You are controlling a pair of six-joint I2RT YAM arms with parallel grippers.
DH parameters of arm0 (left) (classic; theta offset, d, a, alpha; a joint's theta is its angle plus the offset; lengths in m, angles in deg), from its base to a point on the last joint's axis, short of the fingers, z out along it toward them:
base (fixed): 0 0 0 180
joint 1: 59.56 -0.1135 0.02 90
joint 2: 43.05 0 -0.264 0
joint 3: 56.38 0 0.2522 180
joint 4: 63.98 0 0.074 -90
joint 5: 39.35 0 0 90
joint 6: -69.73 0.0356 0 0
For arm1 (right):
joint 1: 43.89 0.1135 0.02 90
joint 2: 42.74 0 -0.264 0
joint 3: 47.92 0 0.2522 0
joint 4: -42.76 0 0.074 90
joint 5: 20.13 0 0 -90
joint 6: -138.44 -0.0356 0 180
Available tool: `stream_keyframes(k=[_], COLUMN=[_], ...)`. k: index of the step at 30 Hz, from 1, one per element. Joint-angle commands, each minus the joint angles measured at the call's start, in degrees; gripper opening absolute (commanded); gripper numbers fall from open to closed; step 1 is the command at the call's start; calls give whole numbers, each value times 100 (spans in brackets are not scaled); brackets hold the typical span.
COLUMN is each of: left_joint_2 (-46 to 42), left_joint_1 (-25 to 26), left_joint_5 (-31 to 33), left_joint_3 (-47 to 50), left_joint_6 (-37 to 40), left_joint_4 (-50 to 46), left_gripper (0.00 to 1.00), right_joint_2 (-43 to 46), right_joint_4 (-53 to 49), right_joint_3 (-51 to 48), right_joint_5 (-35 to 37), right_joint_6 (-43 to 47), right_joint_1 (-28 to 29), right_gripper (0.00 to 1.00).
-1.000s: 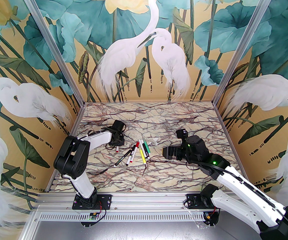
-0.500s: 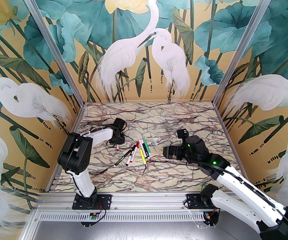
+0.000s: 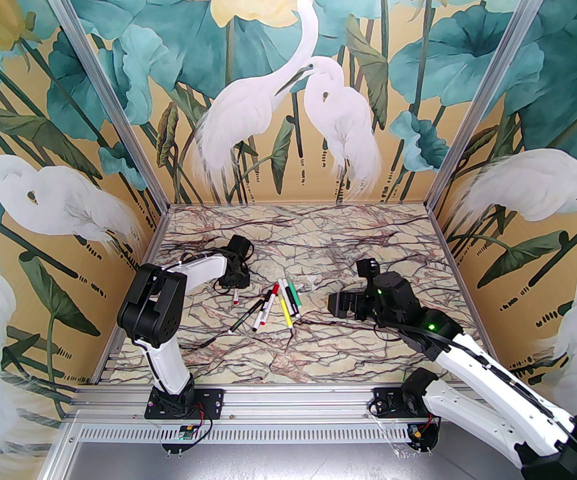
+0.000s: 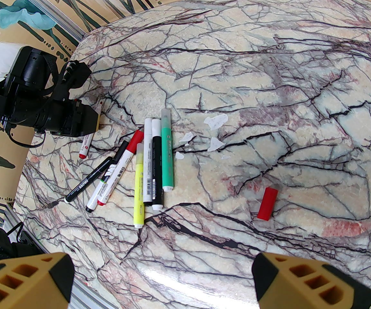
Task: Open the pen caps
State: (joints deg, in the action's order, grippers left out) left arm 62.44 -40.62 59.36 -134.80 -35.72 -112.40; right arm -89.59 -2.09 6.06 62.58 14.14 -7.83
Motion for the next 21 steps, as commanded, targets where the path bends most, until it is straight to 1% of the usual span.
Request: stream_keyframes(k=[1,5,17,19,21], left_joint_2=[269,271,172,95,-72], left_joint_1=[-28,-26,-22,-25,-23], left_joint_5=[-120,-101,-212,-221,-213], left_joint_3=[-5,-12,-19,-45,-81], left_joint_6=[-15,-6,-24,-48,-102], left_joint_4=[-99,-121,-170,-203,-275], left_gripper=[33,36,36,40,46], right_joint_2=[68,46,50,45,56], right_joint_4=[-72,-72,-44,-38,-37], right_joint_3=[109,116,99,100,118], right_joint_5=[70,82,52,45,42], right_joint_6=[-46,-41,-68,-74,-81], right_joint_1=[36,34,34,38,37], right_gripper=[99,100,99,99,99])
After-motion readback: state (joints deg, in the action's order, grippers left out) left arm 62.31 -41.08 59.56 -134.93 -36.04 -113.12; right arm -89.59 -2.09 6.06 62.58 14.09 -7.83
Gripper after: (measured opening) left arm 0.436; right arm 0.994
